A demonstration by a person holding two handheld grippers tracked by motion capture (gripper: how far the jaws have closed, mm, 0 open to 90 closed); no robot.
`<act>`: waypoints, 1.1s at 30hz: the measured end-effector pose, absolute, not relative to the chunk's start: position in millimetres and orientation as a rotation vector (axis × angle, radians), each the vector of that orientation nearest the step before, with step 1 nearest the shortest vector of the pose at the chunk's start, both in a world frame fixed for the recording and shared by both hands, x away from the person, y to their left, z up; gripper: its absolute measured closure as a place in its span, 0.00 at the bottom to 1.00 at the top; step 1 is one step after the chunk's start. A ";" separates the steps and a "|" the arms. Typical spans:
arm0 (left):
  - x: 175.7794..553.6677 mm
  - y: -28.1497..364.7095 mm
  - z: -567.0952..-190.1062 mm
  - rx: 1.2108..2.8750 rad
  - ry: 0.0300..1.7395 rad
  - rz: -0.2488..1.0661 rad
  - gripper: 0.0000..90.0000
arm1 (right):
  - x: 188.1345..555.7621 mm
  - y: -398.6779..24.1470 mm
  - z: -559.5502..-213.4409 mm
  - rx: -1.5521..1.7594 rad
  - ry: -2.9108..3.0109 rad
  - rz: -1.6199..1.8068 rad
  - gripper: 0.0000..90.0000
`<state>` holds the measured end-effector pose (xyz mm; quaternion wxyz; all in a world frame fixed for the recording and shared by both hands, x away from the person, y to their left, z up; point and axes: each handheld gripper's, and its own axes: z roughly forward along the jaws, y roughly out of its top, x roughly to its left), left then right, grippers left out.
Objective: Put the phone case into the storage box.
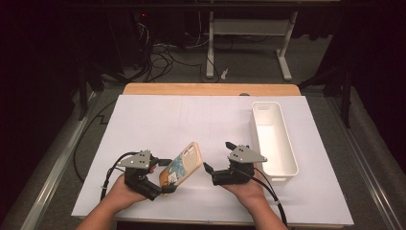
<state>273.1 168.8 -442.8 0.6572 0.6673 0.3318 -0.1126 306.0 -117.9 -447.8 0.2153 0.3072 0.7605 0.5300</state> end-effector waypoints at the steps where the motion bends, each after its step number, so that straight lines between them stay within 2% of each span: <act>1: 272.3 168.4 -442.2 1.512 0.745 -0.261 0.14 | 306.1 -117.9 -447.9 0.851 2.111 1.468 0.00; 6: 270.2 168.4 -442.9 1.535 0.720 -0.293 0.14 | 306.8 -117.9 -449.2 0.859 2.118 1.462 0.00; 17: 276.1 173.1 -445.4 1.543 0.751 -0.268 0.14 | 309.1 -118.4 -451.7 0.872 2.132 1.478 0.00; 33: 276.9 177.1 -443.8 1.530 0.754 -0.271 0.14 | 310.0 -115.4 -454.6 0.810 2.247 1.643 0.00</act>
